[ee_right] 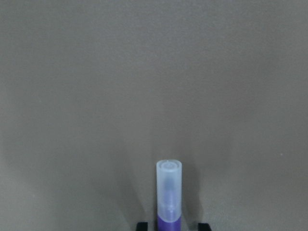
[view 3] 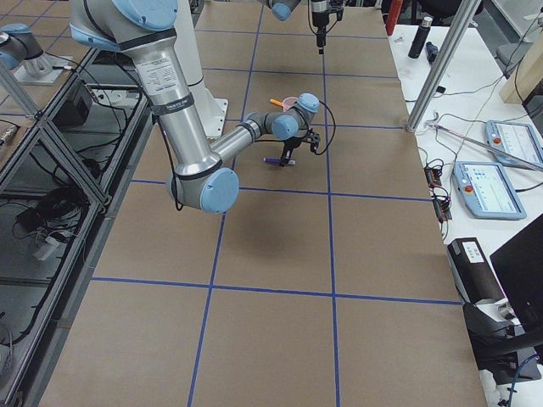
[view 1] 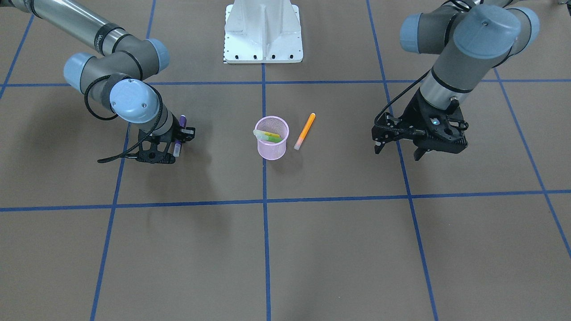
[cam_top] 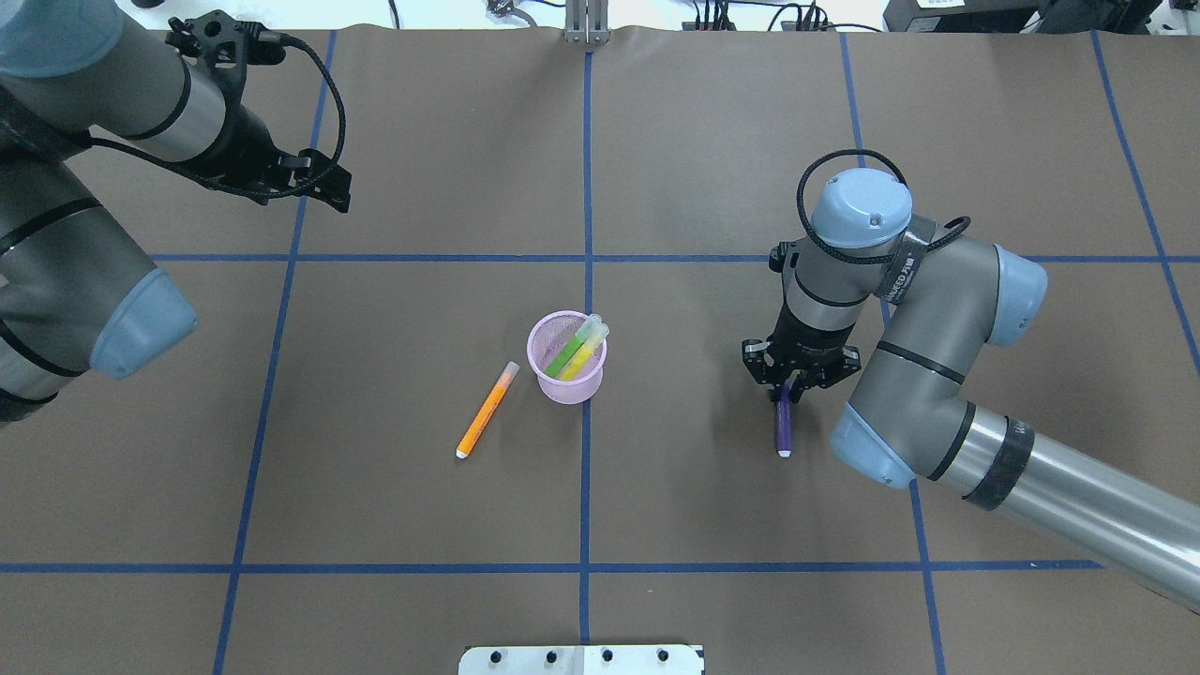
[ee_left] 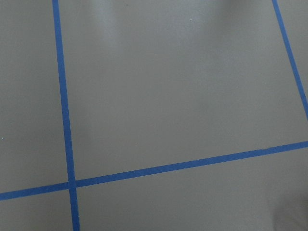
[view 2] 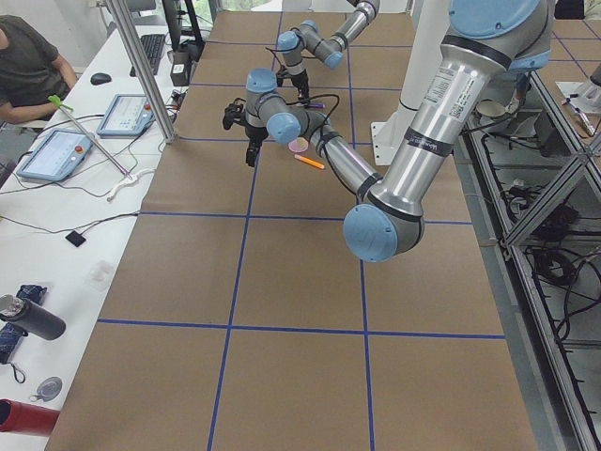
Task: Collect pens into pen holder
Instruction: 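Lift the purple marker and move it over the pen cup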
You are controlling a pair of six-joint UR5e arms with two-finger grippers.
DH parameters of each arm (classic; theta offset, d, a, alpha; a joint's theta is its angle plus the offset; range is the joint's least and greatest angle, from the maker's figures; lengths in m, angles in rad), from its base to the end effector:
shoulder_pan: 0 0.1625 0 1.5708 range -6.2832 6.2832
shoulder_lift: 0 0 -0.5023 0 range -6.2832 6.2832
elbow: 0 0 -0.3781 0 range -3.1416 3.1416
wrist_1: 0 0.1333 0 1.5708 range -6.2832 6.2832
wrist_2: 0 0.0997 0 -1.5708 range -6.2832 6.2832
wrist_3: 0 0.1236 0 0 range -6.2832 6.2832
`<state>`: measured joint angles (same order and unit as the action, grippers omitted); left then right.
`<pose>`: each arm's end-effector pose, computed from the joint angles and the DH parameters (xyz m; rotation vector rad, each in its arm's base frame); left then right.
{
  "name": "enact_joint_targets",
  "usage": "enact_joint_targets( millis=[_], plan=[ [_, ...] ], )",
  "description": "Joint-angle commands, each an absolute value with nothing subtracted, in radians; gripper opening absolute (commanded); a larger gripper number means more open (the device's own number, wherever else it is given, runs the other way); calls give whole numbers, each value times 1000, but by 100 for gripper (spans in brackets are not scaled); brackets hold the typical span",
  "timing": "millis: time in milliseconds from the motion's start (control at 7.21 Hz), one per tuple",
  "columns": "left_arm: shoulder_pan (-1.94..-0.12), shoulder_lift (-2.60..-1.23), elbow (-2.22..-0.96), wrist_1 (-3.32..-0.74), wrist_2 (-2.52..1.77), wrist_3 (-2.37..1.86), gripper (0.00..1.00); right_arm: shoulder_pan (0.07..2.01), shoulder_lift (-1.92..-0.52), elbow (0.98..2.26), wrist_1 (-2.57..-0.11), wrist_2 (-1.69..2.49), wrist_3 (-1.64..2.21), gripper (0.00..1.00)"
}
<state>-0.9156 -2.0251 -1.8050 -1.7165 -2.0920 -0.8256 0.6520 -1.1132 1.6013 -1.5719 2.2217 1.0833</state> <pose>0.3445 -0.5661 0.3718 0.2702 0.9098 0.0599 -0.5130 -0.4651 0.4761 -0.2835 -0.7386 -0.0026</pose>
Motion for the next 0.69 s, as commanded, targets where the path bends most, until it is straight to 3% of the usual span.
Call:
enact_joint_targets(
  millis=[0,277,555],
  plan=[
    [-916,-2025,-1807,-1717,-2092,-825,99,652,-1114,1603,-1569,2239,1074,0],
    [-917,-2023,-1816,-1717,-2092,-827,99,670,-1111,1629,-1545,2269,1075,0],
    [-910,-2026,-1821,-1717,-2092,-821,99,695,-1094,1743,-1548,2139,1138,0]
  ],
)
